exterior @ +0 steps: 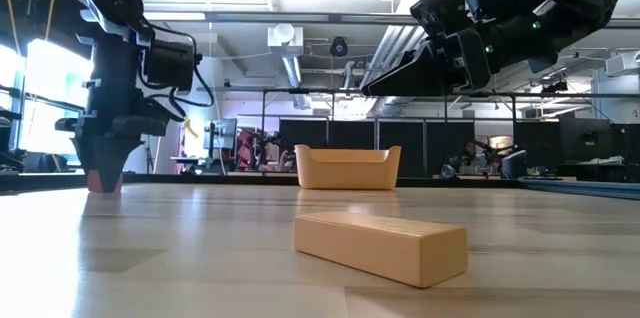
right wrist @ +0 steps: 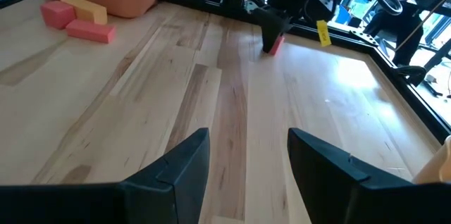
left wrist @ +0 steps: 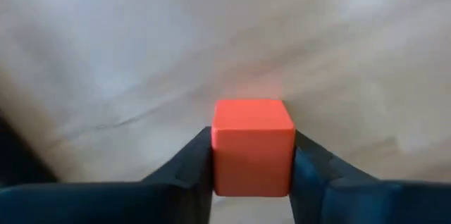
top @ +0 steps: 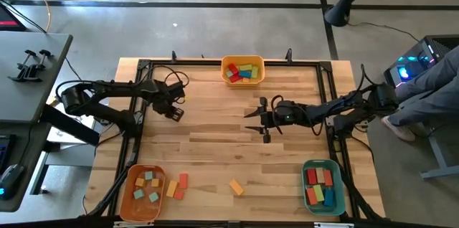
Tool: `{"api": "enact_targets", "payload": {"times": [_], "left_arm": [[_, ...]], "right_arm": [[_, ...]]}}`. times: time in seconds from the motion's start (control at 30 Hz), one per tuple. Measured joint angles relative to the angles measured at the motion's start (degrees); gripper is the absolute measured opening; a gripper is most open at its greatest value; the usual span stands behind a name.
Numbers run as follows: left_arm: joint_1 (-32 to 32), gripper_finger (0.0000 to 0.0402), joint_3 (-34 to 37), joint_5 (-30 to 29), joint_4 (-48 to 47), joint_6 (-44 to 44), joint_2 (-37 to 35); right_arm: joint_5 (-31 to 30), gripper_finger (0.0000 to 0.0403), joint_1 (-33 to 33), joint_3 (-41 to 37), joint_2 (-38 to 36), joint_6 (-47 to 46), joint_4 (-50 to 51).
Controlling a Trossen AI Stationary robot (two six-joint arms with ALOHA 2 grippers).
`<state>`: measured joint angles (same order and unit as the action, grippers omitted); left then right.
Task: Sort blocks by size
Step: Put the orange square block into the orange bin
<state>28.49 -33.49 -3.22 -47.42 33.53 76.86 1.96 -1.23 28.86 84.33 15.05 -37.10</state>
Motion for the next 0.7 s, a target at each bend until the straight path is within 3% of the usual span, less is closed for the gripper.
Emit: {"api": "enact_targets", "payload": {"times": [0.23,0.4,0.7], "left_arm": [[-11.19,0.0093,-2.87,2.24,3.93,-0.48,0.12],[-24.37,0.0093,-8.55,4.43,7.65,-7.93,0.11],[-48.78,0.0093,-20.3,3.38,7.98,-13.15,1.68]], "right_arm": [[-0.02,0.0188,0.0,0.0,0.02,0.0,-0.01],[-0.02,0.0188,0.0,0.0,0.02,0.0,-0.03],[-0.04,0.0188,0.0,0.0,0.04,-0.02,-0.51]]}}
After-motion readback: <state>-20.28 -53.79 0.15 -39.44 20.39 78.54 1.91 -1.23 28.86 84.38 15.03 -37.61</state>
